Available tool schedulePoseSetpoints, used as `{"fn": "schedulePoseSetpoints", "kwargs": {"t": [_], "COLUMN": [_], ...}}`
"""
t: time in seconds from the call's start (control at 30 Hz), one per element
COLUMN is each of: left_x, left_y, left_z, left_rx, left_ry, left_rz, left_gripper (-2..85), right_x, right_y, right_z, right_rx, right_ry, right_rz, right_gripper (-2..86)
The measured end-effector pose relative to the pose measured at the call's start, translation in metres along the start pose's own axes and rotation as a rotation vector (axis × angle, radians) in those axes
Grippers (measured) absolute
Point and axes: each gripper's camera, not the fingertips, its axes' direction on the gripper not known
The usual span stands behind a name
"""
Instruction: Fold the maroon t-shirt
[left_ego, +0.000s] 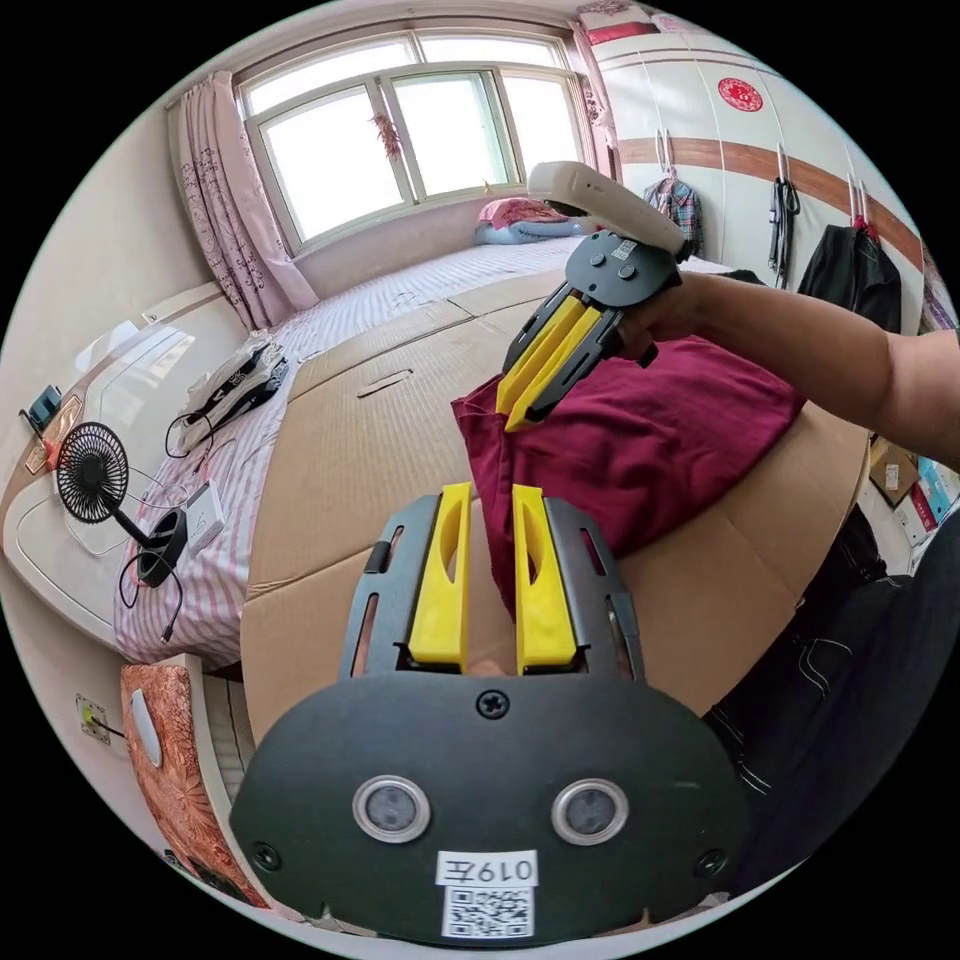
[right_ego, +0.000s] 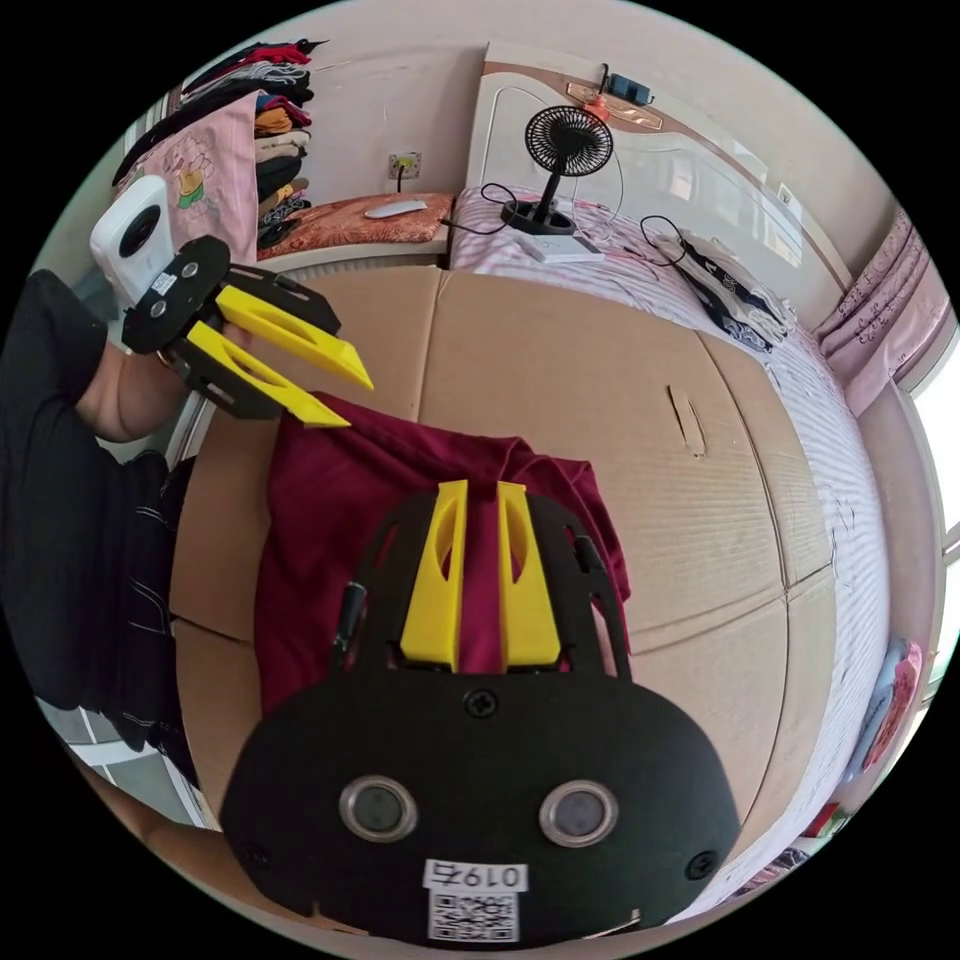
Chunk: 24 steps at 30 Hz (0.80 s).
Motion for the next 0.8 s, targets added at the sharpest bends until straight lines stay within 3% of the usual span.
{"fn": "schedulePoseSetpoints", "kwargs": {"t": [0.33, 0.8], "left_x": [-0.026, -0.101], "left_y": [0.023, 0.047], "left_z": [0.041, 0.113], "left_rx": [-0.065, -0.085], "left_ry": [0.015, 0.135], "left_rz": [0.01, -0.326], "left_gripper": [2.1, 4.4], "right_x": [0.017, 0.017], "right_y": [-0.027, -0.057], "right_z": [-0.027, -0.017], "right_rx": [0.015, -0.117], "right_ry": [-0.032, -0.088], "right_rz": [-0.015, 0.034], "right_gripper": [3.9, 8.4]}}
